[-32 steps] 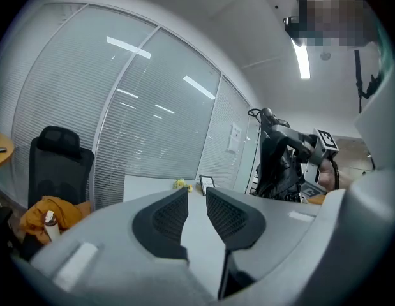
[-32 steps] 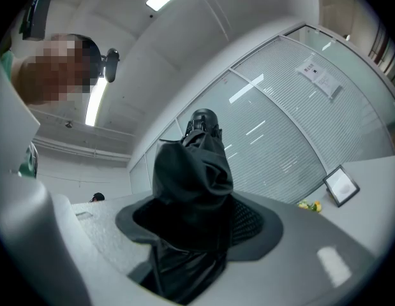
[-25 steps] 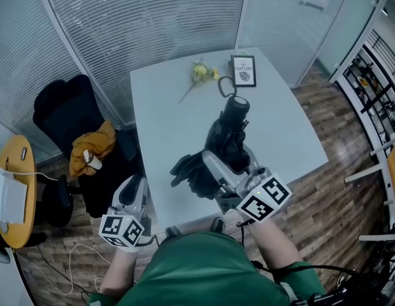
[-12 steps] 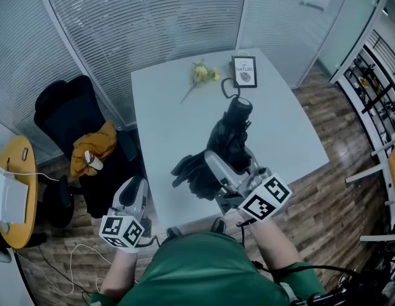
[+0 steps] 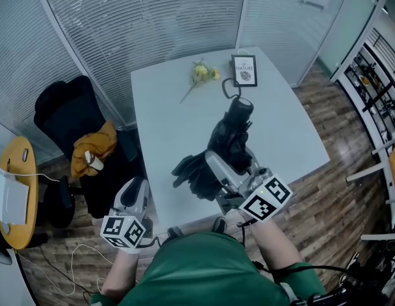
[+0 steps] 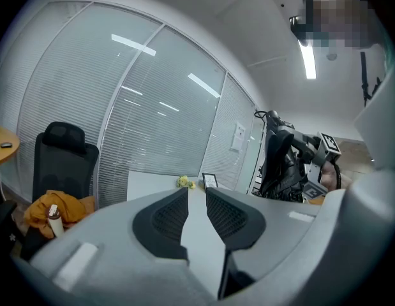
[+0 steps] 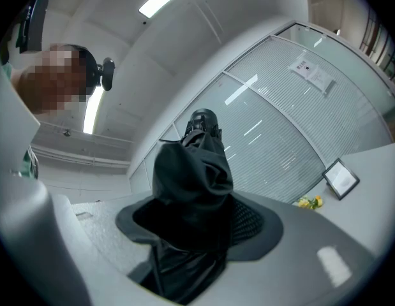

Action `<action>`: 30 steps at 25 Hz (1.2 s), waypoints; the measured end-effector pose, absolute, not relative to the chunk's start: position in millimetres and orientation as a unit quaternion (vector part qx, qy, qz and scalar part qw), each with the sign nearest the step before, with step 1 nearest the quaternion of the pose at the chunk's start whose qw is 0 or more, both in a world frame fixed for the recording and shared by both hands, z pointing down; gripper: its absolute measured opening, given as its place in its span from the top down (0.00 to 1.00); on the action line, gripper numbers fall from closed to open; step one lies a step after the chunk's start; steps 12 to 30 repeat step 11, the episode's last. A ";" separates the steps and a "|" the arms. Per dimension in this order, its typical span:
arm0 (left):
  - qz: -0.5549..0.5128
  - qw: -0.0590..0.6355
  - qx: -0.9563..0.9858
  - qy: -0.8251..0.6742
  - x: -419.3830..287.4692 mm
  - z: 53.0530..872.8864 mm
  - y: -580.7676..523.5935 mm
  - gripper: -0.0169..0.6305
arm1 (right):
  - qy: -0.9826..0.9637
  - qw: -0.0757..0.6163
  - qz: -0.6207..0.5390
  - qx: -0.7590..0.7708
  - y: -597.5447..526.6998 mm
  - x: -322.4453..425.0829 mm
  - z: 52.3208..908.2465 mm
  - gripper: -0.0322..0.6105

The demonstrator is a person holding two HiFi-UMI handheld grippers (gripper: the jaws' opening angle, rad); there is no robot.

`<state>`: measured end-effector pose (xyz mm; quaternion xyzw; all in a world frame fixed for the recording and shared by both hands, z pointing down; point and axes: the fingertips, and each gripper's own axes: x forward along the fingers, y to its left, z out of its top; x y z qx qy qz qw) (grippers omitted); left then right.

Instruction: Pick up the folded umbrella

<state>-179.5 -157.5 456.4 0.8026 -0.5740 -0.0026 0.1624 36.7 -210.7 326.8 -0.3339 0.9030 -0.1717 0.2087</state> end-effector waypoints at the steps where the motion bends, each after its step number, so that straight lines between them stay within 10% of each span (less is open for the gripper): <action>1: -0.002 0.163 0.802 -0.574 -178.6 456.7 -157.3 0.82 | 0.904 0.208 -0.171 -0.332 -210.1 36.4 327.1 0.52; 30: -0.001 0.171 0.800 -0.575 -176.5 462.3 -157.9 0.83 | 0.907 0.201 -0.173 -0.326 -209.4 34.7 329.1 0.52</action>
